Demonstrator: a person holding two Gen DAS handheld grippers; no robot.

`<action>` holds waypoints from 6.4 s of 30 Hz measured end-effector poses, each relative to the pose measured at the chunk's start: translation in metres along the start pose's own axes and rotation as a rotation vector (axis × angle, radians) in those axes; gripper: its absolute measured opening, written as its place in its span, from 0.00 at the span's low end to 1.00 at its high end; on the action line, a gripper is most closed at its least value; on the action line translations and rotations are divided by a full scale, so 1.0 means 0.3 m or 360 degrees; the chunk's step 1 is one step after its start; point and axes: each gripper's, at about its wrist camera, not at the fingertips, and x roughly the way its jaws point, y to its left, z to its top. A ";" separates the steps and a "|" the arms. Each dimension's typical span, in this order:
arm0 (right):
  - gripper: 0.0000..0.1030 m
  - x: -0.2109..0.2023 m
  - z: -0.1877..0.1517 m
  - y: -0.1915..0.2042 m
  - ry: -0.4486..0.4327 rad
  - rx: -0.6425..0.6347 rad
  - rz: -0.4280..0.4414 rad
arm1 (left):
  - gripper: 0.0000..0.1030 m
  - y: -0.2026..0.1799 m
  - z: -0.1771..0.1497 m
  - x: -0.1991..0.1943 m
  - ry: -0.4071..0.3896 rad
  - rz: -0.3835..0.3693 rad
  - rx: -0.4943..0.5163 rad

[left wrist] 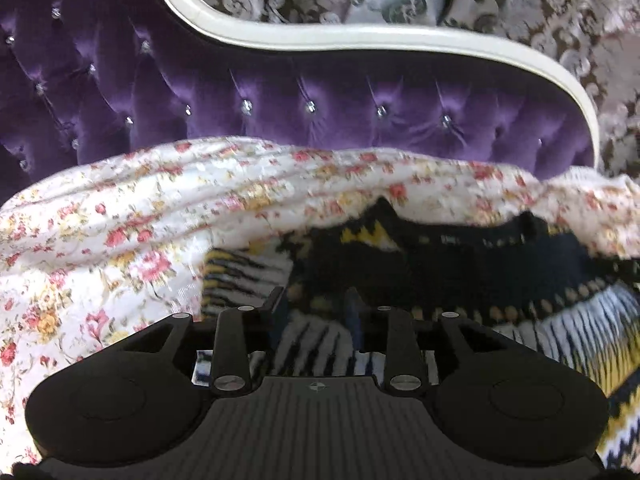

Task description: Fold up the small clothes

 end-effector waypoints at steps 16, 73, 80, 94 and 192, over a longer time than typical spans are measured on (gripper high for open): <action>0.11 -0.051 -0.033 0.124 -0.0083 -0.0365 -0.0078 | 0.04 -0.010 -0.003 -0.009 -0.0091 0.0001 0.0073; 1.00 -0.123 -0.152 0.007 0.0184 -0.0052 -0.0240 | 0.75 -0.196 -0.129 -0.004 0.0105 0.0120 0.0223; 1.00 -0.123 -0.158 0.003 0.0151 -0.0077 -0.0225 | 0.76 -0.194 -0.123 -0.004 0.0113 0.0126 0.0210; 1.00 -0.124 -0.166 0.001 0.0125 -0.0106 -0.0206 | 0.75 0.043 -0.015 0.043 0.0200 0.0409 0.0034; 0.32 -0.181 0.044 0.537 0.0269 -0.0152 0.0143 | 0.73 0.293 -0.153 -0.245 0.0136 0.0062 -0.0146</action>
